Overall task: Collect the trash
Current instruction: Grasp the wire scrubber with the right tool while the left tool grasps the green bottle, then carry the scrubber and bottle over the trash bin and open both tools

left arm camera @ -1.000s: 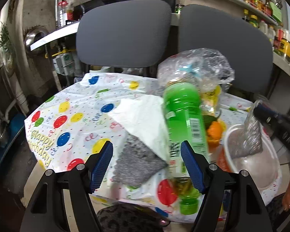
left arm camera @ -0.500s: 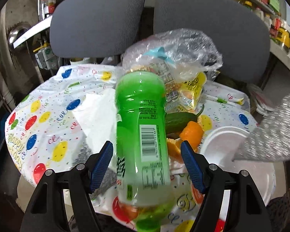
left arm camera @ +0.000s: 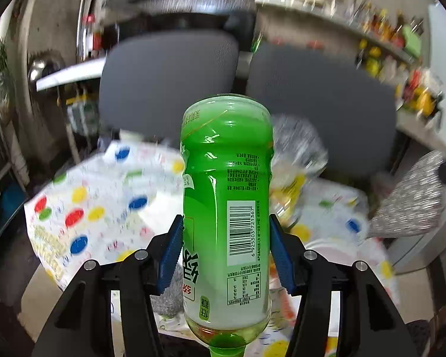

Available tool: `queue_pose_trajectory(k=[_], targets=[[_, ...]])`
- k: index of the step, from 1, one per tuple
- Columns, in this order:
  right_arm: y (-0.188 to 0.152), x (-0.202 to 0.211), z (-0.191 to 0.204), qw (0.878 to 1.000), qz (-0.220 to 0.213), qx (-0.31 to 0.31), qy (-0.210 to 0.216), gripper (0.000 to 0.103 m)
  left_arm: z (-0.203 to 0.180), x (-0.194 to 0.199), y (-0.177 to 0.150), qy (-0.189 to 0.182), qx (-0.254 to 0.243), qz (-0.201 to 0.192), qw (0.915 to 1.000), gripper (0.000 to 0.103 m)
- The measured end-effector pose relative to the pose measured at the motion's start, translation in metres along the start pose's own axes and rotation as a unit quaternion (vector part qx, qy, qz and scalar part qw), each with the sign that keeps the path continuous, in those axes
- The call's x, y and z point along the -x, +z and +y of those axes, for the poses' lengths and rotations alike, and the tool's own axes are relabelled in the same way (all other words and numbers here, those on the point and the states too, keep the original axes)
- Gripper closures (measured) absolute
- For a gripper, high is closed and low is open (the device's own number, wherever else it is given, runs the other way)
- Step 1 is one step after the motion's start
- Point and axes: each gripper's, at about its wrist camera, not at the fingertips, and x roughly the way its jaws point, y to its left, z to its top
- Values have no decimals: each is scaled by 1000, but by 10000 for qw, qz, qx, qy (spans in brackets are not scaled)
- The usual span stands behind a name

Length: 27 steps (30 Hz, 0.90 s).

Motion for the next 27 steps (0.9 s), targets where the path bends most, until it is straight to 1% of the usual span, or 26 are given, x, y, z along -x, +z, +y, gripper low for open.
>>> queue_pose_trajectory(k=[3, 4, 6, 7, 9, 11, 13, 15, 16, 18, 20, 23, 27], targets=[[5, 17, -14, 9998, -126, -78, -155, 99, -13, 33, 16, -365, -70, -372, 9986, 47], [5, 23, -20, 9996, -147, -108, -233, 99, -24, 42, 21, -556, -139, -461, 9973, 47], [1, 37, -38, 9986, -156, -180, -462, 99, -45, 48, 27, -867, -277, -521, 9945, 47], [-2, 44, -48, 9979, -154, -225, -582, 99, -61, 48, 27, -1097, -359, -512, 9920, 47], [-13, 62, -74, 9952, -79, -332, -917, 99, -95, 42, 24, -1506, -513, -383, 9865, 47], [-24, 73, -95, 9922, 16, -425, -1172, 99, -138, 32, 17, -1919, -683, -170, 9789, 47], [-42, 88, -122, 9866, 195, -557, -1520, 99, -183, 15, 3, -2292, -843, 88, 9697, 47], [-61, 98, -148, 9797, 415, -693, -1832, 99, -221, -1, -9, -2555, -957, 329, 9615, 47], [-71, 103, -163, 9758, 527, -783, -1973, 99, -248, -12, -18, -2708, -1089, 463, 9553, 47], [-88, 109, -187, 9691, 728, -938, -2161, 99, -282, -26, -33, -2830, -1244, 576, 9493, 47], [-107, 110, -209, 9626, 974, -1090, -2281, 99, -319, -42, -50, -2979, -1398, 768, 9412, 47], [-132, 102, -229, 9567, 1284, -1231, -2306, 99, -350, -66, -73, -3103, -1486, 1091, 9326, 47], [-160, 78, -249, 9524, 1628, -1401, -2163, 99, -378, -102, -101, -3012, -1581, 1533, 9278, 46]])
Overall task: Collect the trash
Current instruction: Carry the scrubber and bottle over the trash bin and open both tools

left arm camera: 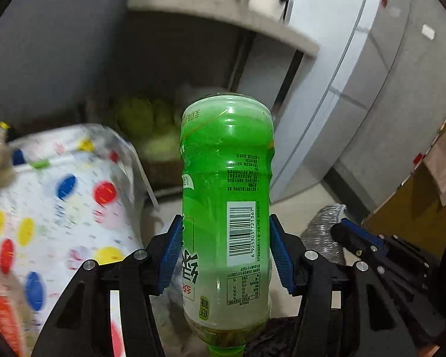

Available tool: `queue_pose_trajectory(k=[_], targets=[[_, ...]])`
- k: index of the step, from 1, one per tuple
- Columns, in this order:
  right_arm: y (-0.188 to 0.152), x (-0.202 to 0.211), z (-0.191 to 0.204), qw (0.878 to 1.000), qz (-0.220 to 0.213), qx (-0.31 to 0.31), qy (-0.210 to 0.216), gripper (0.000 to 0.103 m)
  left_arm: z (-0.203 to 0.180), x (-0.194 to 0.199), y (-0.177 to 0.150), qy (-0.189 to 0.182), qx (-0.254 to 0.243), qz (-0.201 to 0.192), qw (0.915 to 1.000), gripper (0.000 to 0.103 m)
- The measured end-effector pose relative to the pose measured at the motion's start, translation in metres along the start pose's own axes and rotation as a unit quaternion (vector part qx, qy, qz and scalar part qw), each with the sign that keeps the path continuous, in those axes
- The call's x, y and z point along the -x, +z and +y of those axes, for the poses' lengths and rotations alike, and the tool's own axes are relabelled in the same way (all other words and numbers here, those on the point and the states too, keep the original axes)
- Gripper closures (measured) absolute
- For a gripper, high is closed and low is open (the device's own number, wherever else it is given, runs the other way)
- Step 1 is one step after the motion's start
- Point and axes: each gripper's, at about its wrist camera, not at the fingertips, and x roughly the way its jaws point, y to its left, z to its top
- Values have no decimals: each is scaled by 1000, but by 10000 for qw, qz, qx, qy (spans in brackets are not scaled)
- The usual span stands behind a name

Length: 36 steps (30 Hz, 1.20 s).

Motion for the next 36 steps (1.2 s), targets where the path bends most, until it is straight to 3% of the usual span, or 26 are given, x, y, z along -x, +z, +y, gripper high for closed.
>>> queue_pose_trajectory(k=[7, 8, 10, 15, 18, 22, 30, 36], targets=[[-1, -58, -11, 9985, 469, -226, 163, 98, -1, -51, 11, 228, -112, 375, 9990, 41], [-2, -66, -15, 9974, 598, -335, 214, 98, -2, -54, 14, 229, -107, 385, 9989, 33], [2, -75, -18, 9962, 685, -481, 244, 97, -5, -59, 19, 217, -113, 324, 9992, 26], [5, -75, -18, 9963, 673, -479, 256, 95, -1, -51, 24, 243, -131, 168, 9995, 26], [8, -65, -12, 9968, 622, -394, 307, 91, 8, -31, 24, 299, -25, 40, 9995, 26], [11, -36, 1, 9984, 376, -298, 315, 73, 13, 6, 16, 528, -79, -168, 9984, 26], [10, 35, 62, 9977, 38, 83, 668, 73, 39, 109, -19, 1325, -158, -442, 9901, 26], [7, 64, 134, 9888, -20, 694, 1324, 72, 83, 187, -55, 2136, 180, -676, 9744, 26]])
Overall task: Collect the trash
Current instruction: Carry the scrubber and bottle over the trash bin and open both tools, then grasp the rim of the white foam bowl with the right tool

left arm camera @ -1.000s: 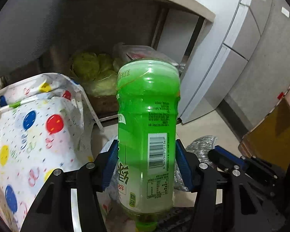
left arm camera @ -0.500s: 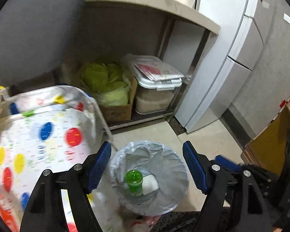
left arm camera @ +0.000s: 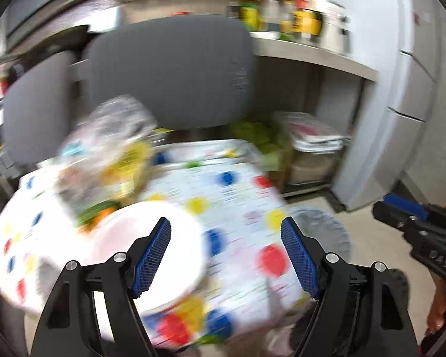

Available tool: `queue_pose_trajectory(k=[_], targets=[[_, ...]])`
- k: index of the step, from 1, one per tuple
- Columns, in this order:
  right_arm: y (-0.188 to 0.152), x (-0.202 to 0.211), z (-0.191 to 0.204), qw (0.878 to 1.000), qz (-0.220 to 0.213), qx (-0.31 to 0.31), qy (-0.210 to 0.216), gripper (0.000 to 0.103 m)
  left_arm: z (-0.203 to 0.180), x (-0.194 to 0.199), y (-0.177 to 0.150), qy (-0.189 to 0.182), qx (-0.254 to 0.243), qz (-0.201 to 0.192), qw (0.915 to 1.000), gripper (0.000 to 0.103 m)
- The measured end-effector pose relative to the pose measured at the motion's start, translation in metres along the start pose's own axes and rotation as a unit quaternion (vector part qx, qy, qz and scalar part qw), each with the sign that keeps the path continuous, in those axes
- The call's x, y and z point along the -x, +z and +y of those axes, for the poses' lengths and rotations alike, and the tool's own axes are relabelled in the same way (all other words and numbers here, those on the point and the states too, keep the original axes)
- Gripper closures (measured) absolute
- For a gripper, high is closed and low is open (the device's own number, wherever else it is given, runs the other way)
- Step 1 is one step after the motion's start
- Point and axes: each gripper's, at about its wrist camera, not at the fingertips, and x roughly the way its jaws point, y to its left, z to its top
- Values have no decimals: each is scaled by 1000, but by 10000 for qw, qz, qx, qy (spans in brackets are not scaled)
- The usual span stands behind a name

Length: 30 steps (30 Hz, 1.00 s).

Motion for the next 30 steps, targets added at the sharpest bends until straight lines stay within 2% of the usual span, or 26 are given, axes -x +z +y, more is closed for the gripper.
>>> queue_pose_trajectory(k=[5, 11, 19, 30], targets=[[-1, -24, 57, 9980, 228, 437, 407, 68, 68, 23, -29, 732, 518, 68, 9960, 26], [-6, -64, 103, 9939, 623, 610, 673, 68, 134, 32, -53, 1314, 1034, 154, 9858, 26], [4, -109, 119, 9930, 942, 505, 495, 68, 186, 18, -79, 1445, 1616, 441, 9752, 26], [7, -148, 137, 9904, 1107, 807, 178, 68, 198, 10, -86, 1620, 1738, 490, 9701, 26]])
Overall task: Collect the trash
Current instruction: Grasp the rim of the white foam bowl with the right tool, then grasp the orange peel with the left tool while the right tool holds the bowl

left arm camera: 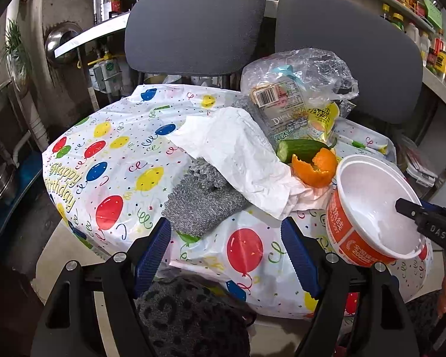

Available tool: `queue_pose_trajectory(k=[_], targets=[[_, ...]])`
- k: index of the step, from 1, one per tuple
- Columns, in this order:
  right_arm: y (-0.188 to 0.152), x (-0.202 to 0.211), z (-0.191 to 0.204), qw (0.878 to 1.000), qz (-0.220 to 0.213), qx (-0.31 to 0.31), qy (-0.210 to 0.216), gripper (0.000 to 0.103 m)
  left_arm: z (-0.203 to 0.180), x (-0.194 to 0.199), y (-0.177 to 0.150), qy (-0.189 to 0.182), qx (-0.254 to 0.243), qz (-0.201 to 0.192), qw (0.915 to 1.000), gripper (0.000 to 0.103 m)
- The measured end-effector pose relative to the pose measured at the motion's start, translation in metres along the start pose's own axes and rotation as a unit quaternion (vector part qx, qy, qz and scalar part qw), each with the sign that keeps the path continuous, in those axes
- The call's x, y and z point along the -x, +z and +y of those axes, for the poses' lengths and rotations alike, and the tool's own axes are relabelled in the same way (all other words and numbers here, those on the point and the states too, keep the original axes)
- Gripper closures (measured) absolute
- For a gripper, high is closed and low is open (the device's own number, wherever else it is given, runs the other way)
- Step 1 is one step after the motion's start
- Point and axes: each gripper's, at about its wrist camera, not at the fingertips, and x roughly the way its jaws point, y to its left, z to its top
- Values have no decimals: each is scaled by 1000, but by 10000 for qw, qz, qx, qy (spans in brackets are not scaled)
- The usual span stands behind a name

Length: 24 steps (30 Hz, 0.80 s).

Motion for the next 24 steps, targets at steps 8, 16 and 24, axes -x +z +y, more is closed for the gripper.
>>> queue_pose_trajectory(k=[8, 16, 24], targets=[[-4, 26, -17, 9988, -407, -261, -23, 95, -9, 1, 2, -285, -133, -44, 9995, 26], [-15, 54, -65, 9953, -637, -678, -283, 96, -57, -13, 13, -1040, -442, -105, 9935, 29], [-23, 50, -89, 9940, -692, -842, -107, 96, -91, -56, 31, -971, -566, 108, 9936, 35]])
